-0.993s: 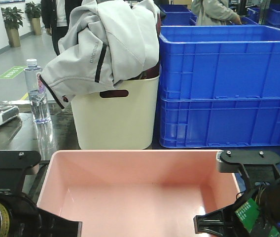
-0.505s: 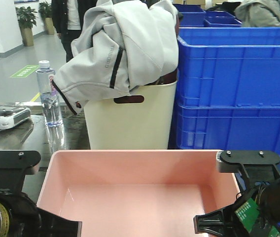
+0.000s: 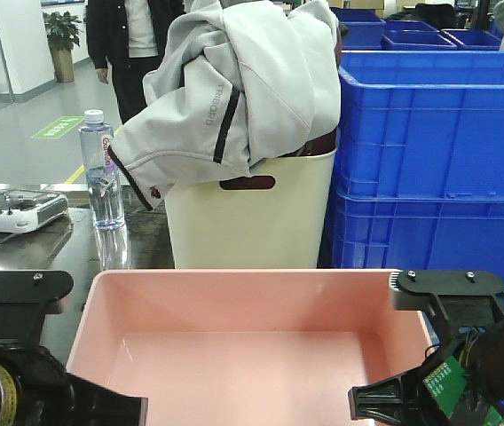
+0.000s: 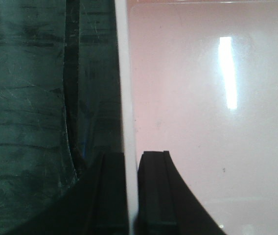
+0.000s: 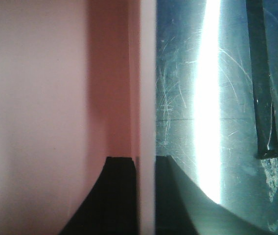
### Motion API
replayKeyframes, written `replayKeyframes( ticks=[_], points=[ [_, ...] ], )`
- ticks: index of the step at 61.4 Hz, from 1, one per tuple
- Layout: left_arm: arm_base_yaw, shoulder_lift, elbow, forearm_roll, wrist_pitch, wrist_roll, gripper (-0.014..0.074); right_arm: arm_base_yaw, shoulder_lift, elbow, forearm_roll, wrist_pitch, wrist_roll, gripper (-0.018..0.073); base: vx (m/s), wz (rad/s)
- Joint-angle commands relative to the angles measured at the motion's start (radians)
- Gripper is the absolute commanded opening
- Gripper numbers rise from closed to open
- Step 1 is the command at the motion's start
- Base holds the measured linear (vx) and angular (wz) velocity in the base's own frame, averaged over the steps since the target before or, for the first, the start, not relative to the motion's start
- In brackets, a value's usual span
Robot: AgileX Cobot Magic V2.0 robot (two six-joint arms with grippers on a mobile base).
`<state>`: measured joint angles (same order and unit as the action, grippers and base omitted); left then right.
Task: Grab pink bin and stack on right shelf
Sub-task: 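Carry the pink bin with both grippers to the metal shelf, then lower the pink bin onto the metal shelf with both grippers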
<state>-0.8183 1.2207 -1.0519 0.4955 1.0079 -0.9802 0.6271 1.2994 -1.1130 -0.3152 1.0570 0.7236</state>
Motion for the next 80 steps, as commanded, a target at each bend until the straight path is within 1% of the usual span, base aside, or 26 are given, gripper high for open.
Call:
replayKeyframes(
  ticks=[1,8,22,25,28,30,34,39,43,49,51,56,60,61,63,66,69,73,76,80],
  points=[
    [-0.008,-0.029,-0.029,0.039,-0.062,-0.012,0.0074,0.001,-0.028,-0.03,-0.046,-0.054,-0.008,0.0074,0.0,0.0],
    [-0.008,-0.026,-0.029,0.046,-0.062,-0.012,0.0074,0.001,-0.028,-0.03,-0.045,-0.053,-0.018,0.0074,0.0,0.0],
    [-0.008,-0.023,-0.029,0.135,-0.069,-0.007,0.0074,0.001,-0.028,-0.03,-0.041,-0.046,-0.019,0.0074,0.0,0.0],
    [-0.007,-0.023,-0.03,0.141,-0.077,0.03,0.0076,0.001,-0.026,-0.031,-0.043,-0.051,-0.027,0.0078,0.0,0.0],
    [0.002,-0.017,-0.035,0.133,-0.091,0.087,0.0078,-0.005,-0.019,-0.035,-0.046,-0.055,-0.04,0.0085,0.0,0.0],
    [0.015,-0.009,-0.044,0.118,-0.096,0.116,0.008,-0.019,-0.013,-0.044,-0.037,-0.057,-0.049,0.009,0.0,0.0],
    [0.044,0.02,-0.081,0.074,-0.097,0.179,0.009,-0.069,0.012,-0.07,0.001,-0.057,-0.091,0.0104,0.0,0.0],
    [0.093,0.074,-0.141,0.019,-0.096,0.258,0.0112,-0.149,0.06,-0.113,0.076,-0.057,-0.176,0.013,0.0,0.0],
    [0.118,0.114,-0.18,-0.026,-0.096,0.329,0.0129,-0.204,0.103,-0.145,0.138,-0.046,-0.242,0.0147,0.0,0.0],
    [0.169,0.178,-0.232,-0.084,-0.095,0.408,0.016,-0.256,0.164,-0.181,0.177,-0.048,-0.313,0.0186,0.0,0.0],
    [0.187,0.2,-0.249,-0.118,-0.094,0.437,0.0176,-0.269,0.185,-0.191,0.184,-0.046,-0.333,0.0208,0.0,0.0],
    [0.22,0.241,-0.266,-0.177,-0.095,0.493,0.0221,-0.28,0.22,-0.204,0.182,-0.051,-0.357,0.0274,0.0,0.0],
    [0.239,0.267,-0.278,-0.242,-0.103,0.549,0.0285,-0.279,0.239,-0.21,0.168,-0.056,-0.367,0.0344,0.0,0.0],
    [0.241,0.271,-0.28,-0.247,-0.103,0.555,0.0292,-0.279,0.241,-0.21,0.165,-0.059,-0.367,0.0361,0.0,0.0],
    [0.248,0.278,-0.28,-0.287,-0.107,0.582,0.033,-0.279,0.242,-0.21,0.164,-0.07,-0.367,0.0396,0.0,0.0],
    [0.255,0.281,-0.28,-0.325,-0.109,0.615,0.0386,-0.279,0.241,-0.21,0.165,-0.079,-0.367,0.0456,0.0,0.0],
    [0.255,0.275,-0.28,-0.349,-0.109,0.639,0.0441,-0.279,0.228,-0.21,0.175,-0.084,-0.368,0.051,0.0,0.0],
    [0.255,0.25,-0.28,-0.36,-0.111,0.646,0.0502,-0.279,0.193,-0.209,0.181,-0.087,-0.376,0.0568,0.0,0.0],
    [0.25,0.223,-0.28,-0.363,-0.108,0.647,0.0526,-0.275,0.16,-0.206,0.187,-0.092,-0.392,0.0589,0.0,0.0],
    [0.25,0.16,-0.276,-0.367,-0.101,0.682,0.0542,-0.258,0.08,-0.182,0.184,-0.124,-0.422,0.0601,0.0,0.0]
  ],
)
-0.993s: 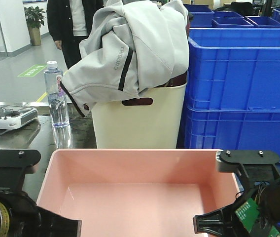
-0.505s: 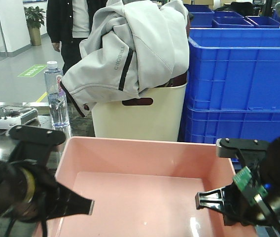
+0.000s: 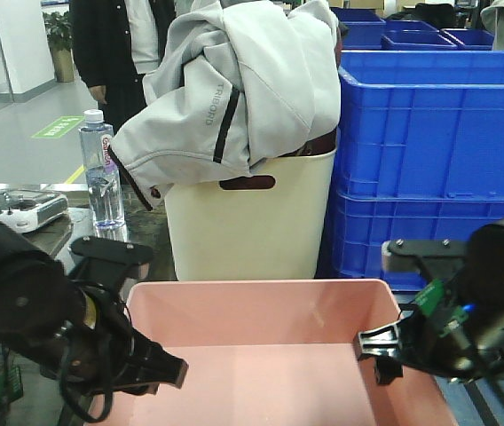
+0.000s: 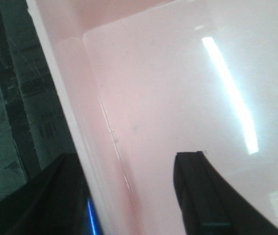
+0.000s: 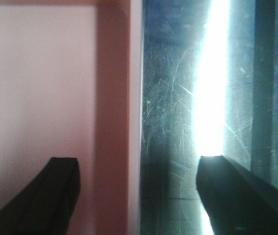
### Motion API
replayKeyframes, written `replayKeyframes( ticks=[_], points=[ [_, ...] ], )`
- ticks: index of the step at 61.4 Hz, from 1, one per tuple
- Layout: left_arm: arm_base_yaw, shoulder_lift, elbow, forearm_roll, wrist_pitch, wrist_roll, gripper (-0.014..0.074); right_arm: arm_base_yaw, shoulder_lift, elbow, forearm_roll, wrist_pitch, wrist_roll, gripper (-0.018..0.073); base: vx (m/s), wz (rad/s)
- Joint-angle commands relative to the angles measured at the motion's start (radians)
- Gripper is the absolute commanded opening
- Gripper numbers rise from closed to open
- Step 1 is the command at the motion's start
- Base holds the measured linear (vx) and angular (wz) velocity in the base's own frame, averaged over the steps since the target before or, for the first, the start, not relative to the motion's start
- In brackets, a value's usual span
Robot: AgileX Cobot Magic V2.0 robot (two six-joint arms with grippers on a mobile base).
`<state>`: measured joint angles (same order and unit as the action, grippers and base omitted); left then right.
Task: Grab pink bin and stack on right shelf
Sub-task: 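Lower the pink bin onto the metal shelf with both grippers, then open both grippers and raise them away from the bin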
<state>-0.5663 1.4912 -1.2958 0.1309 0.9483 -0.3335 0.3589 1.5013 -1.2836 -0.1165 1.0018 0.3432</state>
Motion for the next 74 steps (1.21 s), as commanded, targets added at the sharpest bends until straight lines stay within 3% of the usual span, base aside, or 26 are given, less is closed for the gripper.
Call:
replayKeyframes(
  ticks=[1,10,19,26,32,39,50,59,63,74],
  points=[
    [-0.002,-0.126,-0.031,-0.003,-0.042,0.046,0.0542,0.016,-0.141,0.004,-0.015,-0.08,-0.046,0.0601,0.0,0.0],
    [-0.002,-0.307,0.033,-0.035,-0.053,0.172,0.0541,0.07,-0.364,0.157,-0.041,-0.201,-0.082,0.058,0.0,0.0],
    [-0.001,-0.568,0.202,-0.139,-0.108,0.355,0.0541,0.111,-0.598,0.331,-0.041,-0.278,-0.138,0.0553,0.0,0.0],
    [-0.001,-0.764,0.368,-0.219,-0.176,0.442,0.0541,0.11,-0.774,0.471,-0.026,-0.279,-0.189,0.0525,0.0,0.0],
    [-0.001,-0.9,0.504,-0.25,-0.216,0.461,0.0531,0.11,-0.902,0.583,0.007,-0.278,-0.295,0.0496,0.0,0.0],
    [-0.001,-1.016,0.634,-0.28,-0.27,0.461,0.0478,0.11,-1.012,0.682,0.056,-0.277,-0.33,0.0428,0.0,0.0],
    [-0.001,-1.124,0.789,-0.287,-0.365,0.461,0.0225,0.11,-1.097,0.799,0.081,-0.276,-0.343,0.0186,0.0,0.0],
    [-0.001,-1.133,0.838,-0.287,-0.349,0.461,0.0038,0.11,-1.106,0.839,0.081,-0.289,-0.343,-0.001,0.0,0.0],
    [-0.001,-1.133,0.846,-0.287,-0.342,0.461,-0.0009,0.11,-1.106,0.839,0.081,-0.29,-0.338,-0.0015,0.0,0.0],
    [-0.001,-1.133,0.846,-0.287,-0.333,0.461,-0.0007,0.11,-1.106,0.839,0.081,-0.29,-0.343,-0.0013,0.0,0.0]
  ],
)
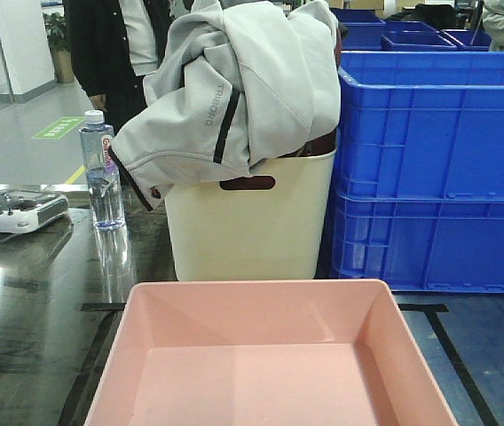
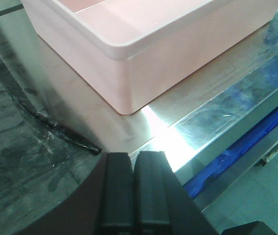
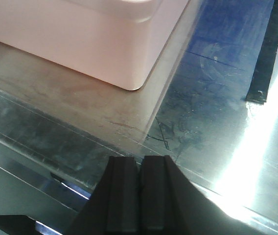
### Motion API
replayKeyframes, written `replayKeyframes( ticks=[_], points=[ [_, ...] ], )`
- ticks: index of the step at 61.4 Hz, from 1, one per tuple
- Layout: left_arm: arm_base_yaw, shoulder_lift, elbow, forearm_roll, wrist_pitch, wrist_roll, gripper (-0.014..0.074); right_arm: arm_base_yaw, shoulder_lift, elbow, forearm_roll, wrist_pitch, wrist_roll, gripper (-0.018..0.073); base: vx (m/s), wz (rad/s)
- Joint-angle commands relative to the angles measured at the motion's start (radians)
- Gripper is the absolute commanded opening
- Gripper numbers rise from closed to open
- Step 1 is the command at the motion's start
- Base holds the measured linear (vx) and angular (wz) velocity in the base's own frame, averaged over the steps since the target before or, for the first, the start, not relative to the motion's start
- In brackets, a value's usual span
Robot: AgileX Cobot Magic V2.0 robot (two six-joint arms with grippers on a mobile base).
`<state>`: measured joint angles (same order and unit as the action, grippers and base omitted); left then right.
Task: Grab pink bin and stack on right shelf
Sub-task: 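Open both grippers and raise them away from the bin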
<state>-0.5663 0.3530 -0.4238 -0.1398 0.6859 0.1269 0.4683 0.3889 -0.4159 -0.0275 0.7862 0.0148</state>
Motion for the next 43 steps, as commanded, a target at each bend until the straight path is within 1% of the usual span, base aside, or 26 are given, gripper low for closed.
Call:
replayKeyframes(
  ticks=[1,10,16,19,24,30,31,34,38,43],
  points=[
    [-0.001,0.005,-0.026,-0.016,-0.071,0.0,-0.0007,0.0,0.006,-0.029,-0.007,-0.074,-0.015,-0.0013,0.0,0.0],
    [0.0,-0.022,-0.011,-0.014,-0.076,0.0,-0.0007,0.0,0.006,-0.029,-0.007,-0.074,-0.015,-0.0012,0.0,0.0],
    [0.044,-0.081,0.026,0.023,-0.124,-0.002,-0.0006,0.0,0.006,-0.029,-0.009,-0.073,-0.015,-0.0012,0.0,0.0],
    [0.074,-0.121,0.065,0.034,-0.172,-0.002,-0.0005,0.0,0.006,-0.029,-0.009,-0.069,-0.015,-0.0012,0.0,0.0],
    [0.126,-0.182,0.168,0.049,-0.314,-0.002,-0.0004,0.0,0.006,-0.029,-0.008,-0.069,-0.015,-0.0012,0.0,0.0],
    [0.2,-0.254,0.284,0.044,-0.495,-0.002,-0.0004,0.0,0.006,-0.029,-0.008,-0.069,-0.015,-0.001,0.0,0.0],
    [0.21,-0.264,0.291,0.044,-0.506,-0.002,-0.0004,0.0,0.006,-0.029,-0.008,-0.069,-0.015,-0.001,0.0,0.0],
    [0.245,-0.298,0.347,0.042,-0.585,-0.004,-0.0004,0.0,0.006,-0.029,-0.008,-0.069,-0.015,-0.0009,0.0,0.0],
    [0.295,-0.333,0.396,0.037,-0.66,-0.003,-0.0004,0.0,0.006,-0.029,-0.008,-0.069,-0.015,-0.0009,0.0,0.0],
    [0.339,-0.36,0.443,0.037,-0.711,-0.025,-0.0004,0.0,0.006,-0.029,-0.008,-0.069,-0.015,-0.0009,0.0,0.0]
  ],
)
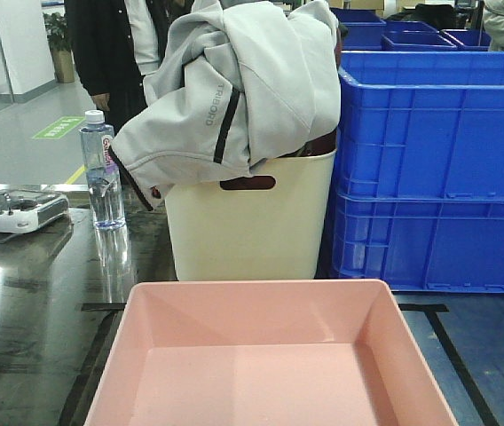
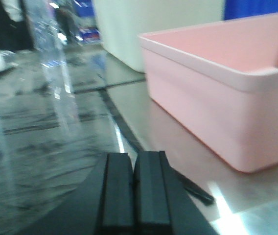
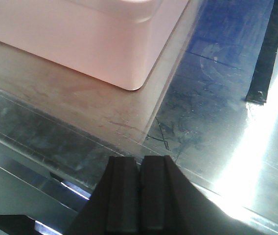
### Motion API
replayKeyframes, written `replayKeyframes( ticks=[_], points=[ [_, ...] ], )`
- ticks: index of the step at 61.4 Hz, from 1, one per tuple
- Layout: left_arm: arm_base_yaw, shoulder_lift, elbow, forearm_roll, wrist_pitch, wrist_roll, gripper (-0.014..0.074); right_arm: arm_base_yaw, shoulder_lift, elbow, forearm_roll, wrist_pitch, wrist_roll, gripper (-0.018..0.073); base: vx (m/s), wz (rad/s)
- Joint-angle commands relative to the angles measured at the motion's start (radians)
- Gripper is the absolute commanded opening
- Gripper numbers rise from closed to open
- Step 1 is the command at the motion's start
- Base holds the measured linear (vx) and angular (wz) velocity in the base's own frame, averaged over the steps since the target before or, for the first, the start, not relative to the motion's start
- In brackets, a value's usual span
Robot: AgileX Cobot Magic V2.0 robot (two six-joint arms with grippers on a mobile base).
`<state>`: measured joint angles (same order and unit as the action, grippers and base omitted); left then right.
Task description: Grab pink bin and stack on right shelf
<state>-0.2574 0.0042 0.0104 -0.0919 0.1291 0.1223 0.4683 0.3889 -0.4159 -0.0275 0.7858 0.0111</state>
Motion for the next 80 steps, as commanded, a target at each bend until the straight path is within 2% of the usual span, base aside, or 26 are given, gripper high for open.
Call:
replayKeyframes(
  ticks=[1,13,24,32,80],
  points=[
    [0.036,-0.016,0.019,-0.011,-0.161,-0.024,-0.0004,0.0,0.006,-0.029,-0.008,-0.069,-0.011,-0.0009,0.0,0.0],
    [0.071,-0.033,0.034,-0.011,-0.162,-0.024,-0.0003,0.0,0.006,-0.029,-0.008,-0.069,-0.011,-0.0009,0.0,0.0],
    [0.169,-0.033,0.034,0.021,-0.157,-0.103,-0.0003,0.0,0.006,-0.029,-0.008,-0.069,-0.011,-0.0009,0.0,0.0],
    [0.216,-0.033,0.034,0.041,-0.16,-0.104,-0.0003,0.0,0.006,-0.029,-0.008,-0.069,-0.011,-0.0009,0.0,0.0],
    [0.229,-0.032,0.033,0.041,-0.16,-0.102,-0.0003,0.0,0.006,-0.029,-0.008,-0.069,-0.011,-0.0009,0.0,0.0]
  ],
)
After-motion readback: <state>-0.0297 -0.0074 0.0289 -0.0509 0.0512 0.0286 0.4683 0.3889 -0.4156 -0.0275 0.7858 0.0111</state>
